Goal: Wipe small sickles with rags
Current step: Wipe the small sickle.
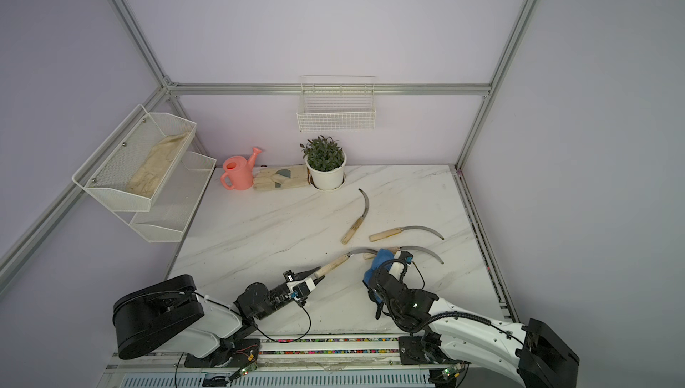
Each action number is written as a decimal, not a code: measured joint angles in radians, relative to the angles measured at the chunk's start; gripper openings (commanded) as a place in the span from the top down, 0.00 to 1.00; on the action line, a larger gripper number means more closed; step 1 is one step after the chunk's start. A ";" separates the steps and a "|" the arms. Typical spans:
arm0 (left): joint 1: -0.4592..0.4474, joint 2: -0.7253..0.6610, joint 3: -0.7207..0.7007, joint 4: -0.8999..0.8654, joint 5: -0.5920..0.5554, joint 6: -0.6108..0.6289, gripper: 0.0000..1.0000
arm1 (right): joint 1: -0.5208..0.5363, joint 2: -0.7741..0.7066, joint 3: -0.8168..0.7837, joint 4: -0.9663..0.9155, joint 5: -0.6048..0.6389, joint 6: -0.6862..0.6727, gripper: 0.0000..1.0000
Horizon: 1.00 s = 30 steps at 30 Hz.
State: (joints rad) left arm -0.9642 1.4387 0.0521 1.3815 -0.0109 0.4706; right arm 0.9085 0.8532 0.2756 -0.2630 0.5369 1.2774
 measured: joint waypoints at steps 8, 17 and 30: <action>0.000 -0.042 0.000 0.017 -0.004 -0.007 1.00 | -0.044 -0.080 -0.048 -0.114 0.008 0.043 1.00; 0.000 -0.038 0.000 0.017 0.002 -0.004 1.00 | -0.045 -0.328 0.021 -0.232 0.017 -0.029 1.00; -0.037 -0.002 0.000 0.023 0.067 0.040 1.00 | -0.045 -0.382 0.080 -0.418 0.116 -0.024 1.00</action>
State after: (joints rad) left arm -1.0016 1.4372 0.0521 1.4044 0.0563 0.5106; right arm 0.8639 0.4709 0.3561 -0.6807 0.6533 1.2533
